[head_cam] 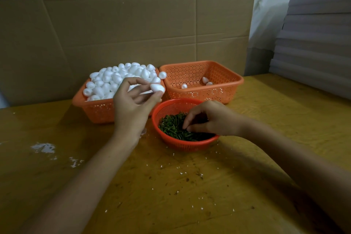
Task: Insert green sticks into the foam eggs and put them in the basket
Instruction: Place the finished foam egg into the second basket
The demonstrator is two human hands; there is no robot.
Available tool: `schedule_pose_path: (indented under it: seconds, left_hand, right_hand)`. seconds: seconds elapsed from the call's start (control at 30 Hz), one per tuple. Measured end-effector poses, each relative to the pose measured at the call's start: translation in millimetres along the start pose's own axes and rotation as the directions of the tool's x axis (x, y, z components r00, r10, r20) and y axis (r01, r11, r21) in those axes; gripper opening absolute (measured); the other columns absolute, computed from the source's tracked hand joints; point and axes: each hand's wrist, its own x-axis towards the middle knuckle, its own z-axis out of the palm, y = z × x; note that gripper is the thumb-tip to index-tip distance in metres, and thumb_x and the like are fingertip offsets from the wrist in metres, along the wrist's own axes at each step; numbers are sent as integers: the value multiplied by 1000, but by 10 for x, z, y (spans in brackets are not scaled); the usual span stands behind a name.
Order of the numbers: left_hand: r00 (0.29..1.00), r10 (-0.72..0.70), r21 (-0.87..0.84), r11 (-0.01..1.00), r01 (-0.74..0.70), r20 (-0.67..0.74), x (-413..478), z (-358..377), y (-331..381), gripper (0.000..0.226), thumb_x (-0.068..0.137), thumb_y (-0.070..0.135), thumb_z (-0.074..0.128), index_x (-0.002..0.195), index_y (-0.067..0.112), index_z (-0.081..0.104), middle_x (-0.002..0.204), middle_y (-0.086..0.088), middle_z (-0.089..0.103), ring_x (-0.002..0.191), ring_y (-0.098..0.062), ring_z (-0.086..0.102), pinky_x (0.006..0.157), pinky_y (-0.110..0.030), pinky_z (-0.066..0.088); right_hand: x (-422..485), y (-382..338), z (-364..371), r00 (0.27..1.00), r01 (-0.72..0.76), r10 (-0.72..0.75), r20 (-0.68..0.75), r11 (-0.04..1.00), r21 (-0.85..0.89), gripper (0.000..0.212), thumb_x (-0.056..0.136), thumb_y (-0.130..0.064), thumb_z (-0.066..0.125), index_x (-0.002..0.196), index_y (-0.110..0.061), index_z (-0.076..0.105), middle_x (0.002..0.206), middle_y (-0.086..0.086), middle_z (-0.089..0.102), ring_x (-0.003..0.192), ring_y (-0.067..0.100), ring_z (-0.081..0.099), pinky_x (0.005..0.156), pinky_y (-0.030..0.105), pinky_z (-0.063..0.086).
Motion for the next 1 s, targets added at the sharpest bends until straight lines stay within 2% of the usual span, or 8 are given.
schedule_pose_path:
  seconds: [0.1, 0.3, 0.53, 0.7, 0.93, 1.0]
  left_hand:
    - [989, -115, -166, 977, 130, 93, -59, 54, -8, 38, 87, -3, 80, 119, 7, 62, 107, -10, 80, 95, -31, 79, 79, -30, 64]
    - [971, -181, -204, 956, 211, 155, -100, 19, -55, 32, 83, -7, 80, 112, 4, 71, 112, -14, 79, 100, -33, 78, 80, -26, 62]
    - [963, -217, -293, 921, 257, 161, -97, -5, -47, 34, 83, -11, 76, 113, 1, 68, 119, -18, 76, 108, -38, 75, 86, -30, 64]
    - [960, -210, -283, 924, 257, 186, -111, -29, -49, 37, 74, -7, 80, 108, 5, 70, 121, -19, 75, 115, -38, 72, 89, -30, 63]
    - [958, -212, -260, 930, 259, 194, -120, -40, -62, 35, 78, -13, 77, 106, 6, 69, 123, -21, 73, 119, -39, 70, 101, -44, 58]
    - [958, -213, -260, 930, 260, 194, -119, -42, -60, 34, 79, -16, 76, 105, 5, 69, 123, -21, 74, 117, -38, 71, 96, -39, 60]
  right_hand:
    - [-3, 1, 5, 1000, -3, 3, -4, 1000, 0, 15, 91, -15, 79, 102, -24, 81, 104, -14, 77, 99, 0, 71, 97, 38, 56]
    - [11, 7, 21, 1000, -16, 16, -2, 1000, -19, 15, 91, -19, 80, 100, -30, 81, 102, -19, 77, 99, -1, 70, 97, 41, 56]
    - [12, 5, 21, 1000, -11, 11, -4, 999, -38, 14, 91, -20, 79, 100, -30, 81, 102, -20, 76, 99, -2, 70, 96, 41, 56]
    - [8, 14, 29, 1000, -14, 14, -6, 999, -43, 14, 91, -21, 79, 99, -32, 81, 102, -21, 76, 100, -2, 70, 96, 42, 56]
    - [14, 12, 37, 1000, -21, 20, -13, 999, -47, 14, 90, -22, 80, 99, -34, 80, 101, -23, 76, 99, -3, 69, 96, 41, 56]
    - [14, 14, 41, 1000, -20, 20, -15, 999, -43, 14, 90, -22, 80, 98, -33, 80, 101, -23, 76, 99, -3, 69, 96, 41, 56]
